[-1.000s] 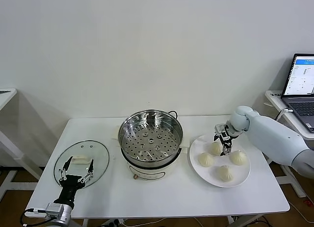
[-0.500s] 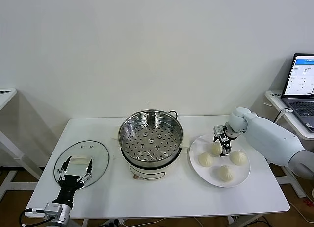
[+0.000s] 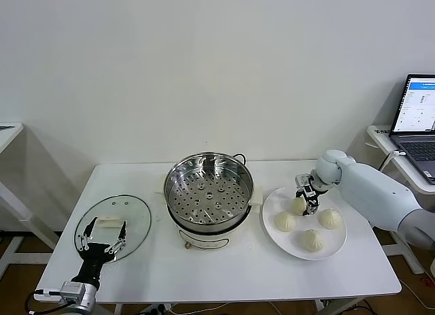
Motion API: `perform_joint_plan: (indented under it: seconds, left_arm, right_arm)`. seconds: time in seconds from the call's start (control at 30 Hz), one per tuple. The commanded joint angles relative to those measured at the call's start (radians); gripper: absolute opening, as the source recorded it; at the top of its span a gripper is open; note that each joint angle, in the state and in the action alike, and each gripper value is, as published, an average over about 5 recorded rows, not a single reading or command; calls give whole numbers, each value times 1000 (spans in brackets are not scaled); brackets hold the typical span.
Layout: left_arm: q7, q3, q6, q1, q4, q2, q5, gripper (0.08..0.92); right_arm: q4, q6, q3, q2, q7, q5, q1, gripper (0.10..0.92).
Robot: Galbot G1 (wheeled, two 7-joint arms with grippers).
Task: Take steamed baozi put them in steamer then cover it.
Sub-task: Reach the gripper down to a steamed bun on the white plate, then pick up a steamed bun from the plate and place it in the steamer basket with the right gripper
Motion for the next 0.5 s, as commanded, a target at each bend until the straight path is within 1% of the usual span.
perform_joint_plan:
  seconds: [0.03,0.17,0.27,0.4,0.5]
  left_arm:
    - [-1,0,1,0,-2,-1,0,823]
    - [-1,1,2,1,-6,-2,0,823]
    - [-2,1,3,3,-11,-1,0,823]
    - [-3,-1,6,6,-18,1,0,823]
    - [-4,0,8,7,-22,2,0,823]
  right_arm:
    - [9,1,1,-4,-1,4,3,679]
    - [48,2,-17,-33,-7,32,37,679]
    - [103,7,-79,-71,-14,86,121,679]
    - [187,41,-219,-116,-29,173,301,679]
    - [250,97,-346,-122,-44,248,466,678]
